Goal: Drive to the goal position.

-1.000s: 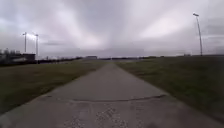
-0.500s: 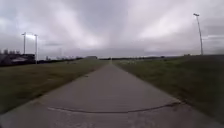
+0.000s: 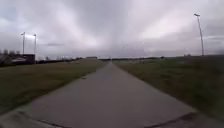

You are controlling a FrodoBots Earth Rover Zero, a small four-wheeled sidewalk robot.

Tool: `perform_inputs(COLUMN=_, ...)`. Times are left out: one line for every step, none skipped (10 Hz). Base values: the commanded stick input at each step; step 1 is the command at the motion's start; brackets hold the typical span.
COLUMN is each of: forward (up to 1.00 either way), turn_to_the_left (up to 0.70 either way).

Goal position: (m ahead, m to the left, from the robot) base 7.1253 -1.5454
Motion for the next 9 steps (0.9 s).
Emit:
perform_inputs(forward=0.7, turn_to_the_left=0.0)
perform_inputs(forward=0.7, turn_to_the_left=0.0)
perform_inputs(forward=0.7, turn_to_the_left=0.0)
perform_inputs(forward=0.7, turn_to_the_left=0.0)
perform_inputs(forward=0.7, turn_to_the_left=0.0)
perform_inputs(forward=0.7, turn_to_the_left=0.0)
perform_inputs(forward=0.7, turn_to_the_left=0.0)
perform_inputs(forward=0.7, turn_to_the_left=0.0)
perform_inputs(forward=0.7, turn_to_the_left=0.0)
